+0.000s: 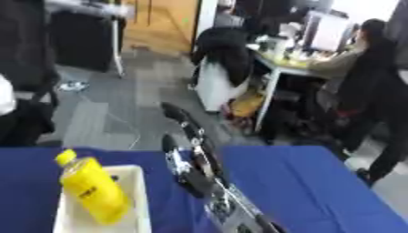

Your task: Pick up objects on the table and place them in the box.

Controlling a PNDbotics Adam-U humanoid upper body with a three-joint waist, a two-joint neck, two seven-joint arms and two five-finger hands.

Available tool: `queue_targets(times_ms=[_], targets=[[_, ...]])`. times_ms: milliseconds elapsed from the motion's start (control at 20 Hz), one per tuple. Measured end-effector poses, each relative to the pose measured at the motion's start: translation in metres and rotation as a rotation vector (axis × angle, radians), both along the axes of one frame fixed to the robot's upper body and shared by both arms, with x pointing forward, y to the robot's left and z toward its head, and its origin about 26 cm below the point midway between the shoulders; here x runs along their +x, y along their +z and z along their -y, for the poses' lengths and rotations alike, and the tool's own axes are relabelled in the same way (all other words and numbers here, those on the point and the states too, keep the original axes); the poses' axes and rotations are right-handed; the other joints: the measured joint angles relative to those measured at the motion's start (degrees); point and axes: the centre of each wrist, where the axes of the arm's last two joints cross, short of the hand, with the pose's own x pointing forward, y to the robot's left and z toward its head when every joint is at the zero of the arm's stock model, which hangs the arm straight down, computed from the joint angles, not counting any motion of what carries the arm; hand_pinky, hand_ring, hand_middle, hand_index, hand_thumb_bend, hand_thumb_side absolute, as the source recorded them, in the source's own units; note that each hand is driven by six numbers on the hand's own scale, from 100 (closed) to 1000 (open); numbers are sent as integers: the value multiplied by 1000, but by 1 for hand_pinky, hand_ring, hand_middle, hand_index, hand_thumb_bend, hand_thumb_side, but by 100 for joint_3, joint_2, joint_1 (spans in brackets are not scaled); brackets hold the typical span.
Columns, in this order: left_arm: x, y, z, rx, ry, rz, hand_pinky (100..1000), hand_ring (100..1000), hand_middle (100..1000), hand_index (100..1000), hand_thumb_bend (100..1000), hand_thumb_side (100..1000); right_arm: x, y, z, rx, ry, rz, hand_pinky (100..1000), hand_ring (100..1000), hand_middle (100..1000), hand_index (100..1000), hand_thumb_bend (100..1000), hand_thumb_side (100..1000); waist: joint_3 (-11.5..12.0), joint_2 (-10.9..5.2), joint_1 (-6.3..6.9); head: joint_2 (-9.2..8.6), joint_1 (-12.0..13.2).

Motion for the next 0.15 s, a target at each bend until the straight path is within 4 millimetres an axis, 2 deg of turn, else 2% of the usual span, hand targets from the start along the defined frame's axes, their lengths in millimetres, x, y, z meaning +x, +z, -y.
queue_targets(times_ms=[50,100,150], targets=[[0,-4,-4,12,19,-8,720,634,867,873,233,917,-15,3,14,15,-6,11,847,828,843,979,100,1000,-108,-69,17,-227,-55],[-1,-9,-9,24,36,-16,720,634,867,873,233,917,-30,4,25,29,-13,18,843,825,842,977,100,1000,-220,-128,48,-456,-99],[-1,-13,-12,35,50,-25,717,631,851,860,231,911,-45,3,35,43,-28,16,736,757,783,898,100,1000,-331,-180,86,-665,-128]])
